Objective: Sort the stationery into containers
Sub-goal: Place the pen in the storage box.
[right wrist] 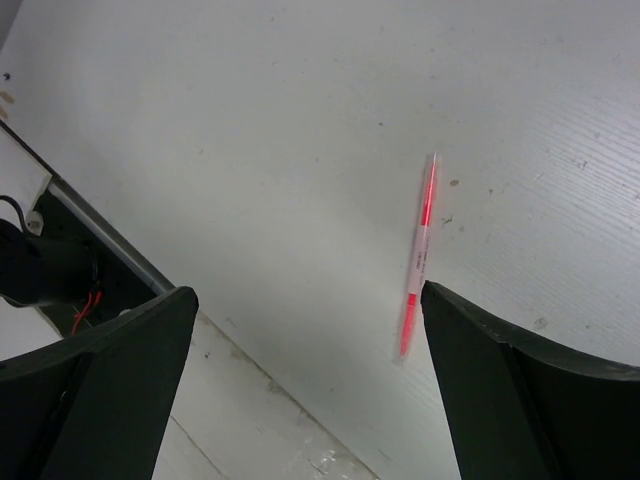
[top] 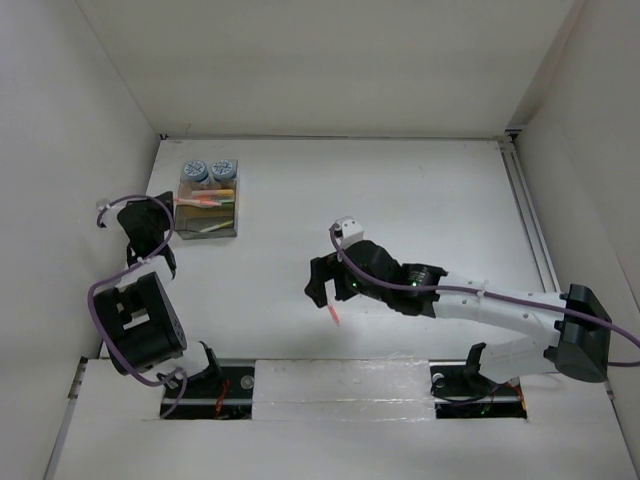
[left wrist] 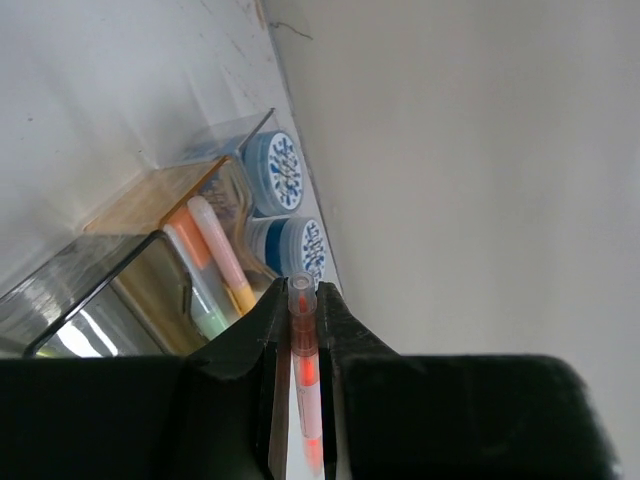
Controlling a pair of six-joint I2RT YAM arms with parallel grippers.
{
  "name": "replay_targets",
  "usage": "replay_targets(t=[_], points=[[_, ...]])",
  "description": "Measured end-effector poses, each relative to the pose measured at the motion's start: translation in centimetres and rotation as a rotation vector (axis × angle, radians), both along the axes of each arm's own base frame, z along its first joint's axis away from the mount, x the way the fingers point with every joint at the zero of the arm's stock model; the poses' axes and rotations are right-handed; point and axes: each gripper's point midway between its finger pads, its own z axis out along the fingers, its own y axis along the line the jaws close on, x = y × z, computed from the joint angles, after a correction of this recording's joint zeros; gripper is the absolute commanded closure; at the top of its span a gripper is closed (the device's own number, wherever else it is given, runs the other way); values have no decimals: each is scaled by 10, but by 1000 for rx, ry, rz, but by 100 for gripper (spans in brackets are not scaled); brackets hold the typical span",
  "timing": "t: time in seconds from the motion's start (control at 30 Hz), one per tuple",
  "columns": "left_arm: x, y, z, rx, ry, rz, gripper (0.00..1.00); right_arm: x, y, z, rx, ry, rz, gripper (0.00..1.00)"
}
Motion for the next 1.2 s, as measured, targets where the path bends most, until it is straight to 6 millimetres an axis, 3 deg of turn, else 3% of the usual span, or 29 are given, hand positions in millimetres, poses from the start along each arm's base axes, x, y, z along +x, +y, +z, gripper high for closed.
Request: replay_targets(t=[0.2,0.43,0.93,1.2], points=[[-7,-7,-21,-4,46,7,100,-4,-1,-3,3,8,1,0],[-9,-3,-25,2,58,33,100,-12,-1,-3,13,13,13,0],[-14,-2,-56,-23,135,49,98,-14,-9,1,31,6,1,0],[-14,-3,-78,-43,187,43,80,-14,-9,1,30,5,-1,0]])
